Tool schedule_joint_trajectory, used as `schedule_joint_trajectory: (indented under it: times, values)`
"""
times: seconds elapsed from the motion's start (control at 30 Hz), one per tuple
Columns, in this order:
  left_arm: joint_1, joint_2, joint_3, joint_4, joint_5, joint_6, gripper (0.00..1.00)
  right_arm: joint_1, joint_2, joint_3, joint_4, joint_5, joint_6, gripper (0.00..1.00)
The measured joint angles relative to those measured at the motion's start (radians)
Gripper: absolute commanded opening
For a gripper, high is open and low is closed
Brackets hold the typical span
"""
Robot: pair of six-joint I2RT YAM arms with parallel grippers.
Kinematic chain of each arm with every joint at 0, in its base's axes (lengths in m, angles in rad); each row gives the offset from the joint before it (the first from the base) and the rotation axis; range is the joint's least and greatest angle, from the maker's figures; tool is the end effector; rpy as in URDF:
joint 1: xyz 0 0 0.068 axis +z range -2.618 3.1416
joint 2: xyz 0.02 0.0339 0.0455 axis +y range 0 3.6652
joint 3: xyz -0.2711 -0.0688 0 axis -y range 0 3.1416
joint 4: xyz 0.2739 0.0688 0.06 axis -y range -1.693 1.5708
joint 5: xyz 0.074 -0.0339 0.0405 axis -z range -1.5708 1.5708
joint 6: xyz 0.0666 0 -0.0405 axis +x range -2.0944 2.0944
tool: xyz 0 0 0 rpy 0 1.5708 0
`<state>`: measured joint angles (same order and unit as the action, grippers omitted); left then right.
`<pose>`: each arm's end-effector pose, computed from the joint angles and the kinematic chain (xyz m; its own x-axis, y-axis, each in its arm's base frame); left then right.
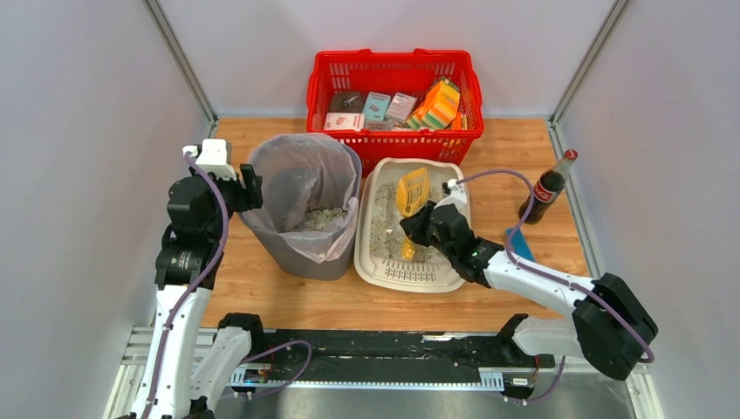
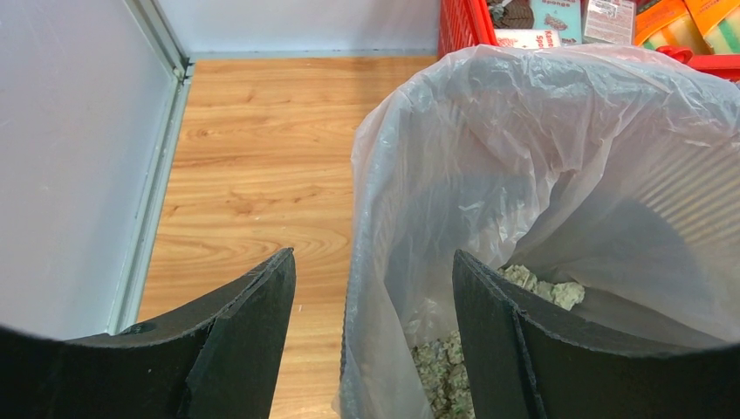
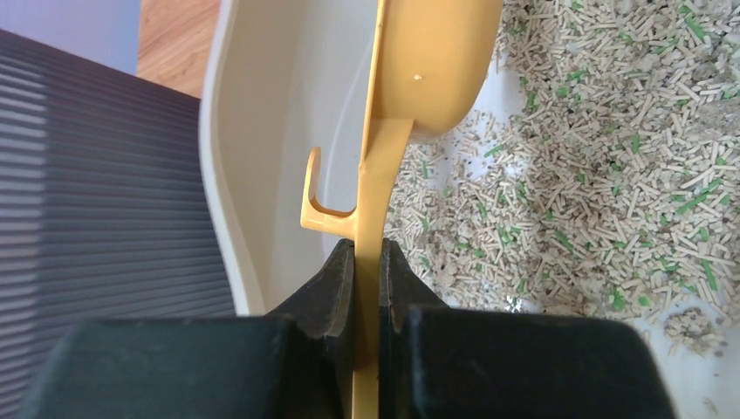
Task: Clean the litter box
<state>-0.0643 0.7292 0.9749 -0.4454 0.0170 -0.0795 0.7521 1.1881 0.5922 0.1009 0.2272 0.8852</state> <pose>0.2062 -0.0144 0.3911 -0.2038 -0.0664 -0.9768 0.0649 0.9946 -0.0812 0.2303 0.1949 0.1949 -0.6228 0.4501 -0.6400 -0.0613 0.7874 0.6134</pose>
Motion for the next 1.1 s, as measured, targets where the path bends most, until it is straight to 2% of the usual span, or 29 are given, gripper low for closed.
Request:
schedule_joint_trajectory:
  times: [0.33,0.8,1.1]
  values:
    - [-0.008,0.000,0.000,-0.007,-0.037,0.010,0.74,0.057,0.227,0.059,0.103,0.115,0.001,0.00]
    - [-0.015,0.007,0.000,-0.010,-0.052,0.015,0.74,0.058,0.320,0.090,0.064,0.208,-0.026,0.07]
    - [-0.032,0.007,0.000,-0.026,-0.056,0.015,0.74,0.058,0.362,0.131,-0.016,0.235,-0.059,0.33]
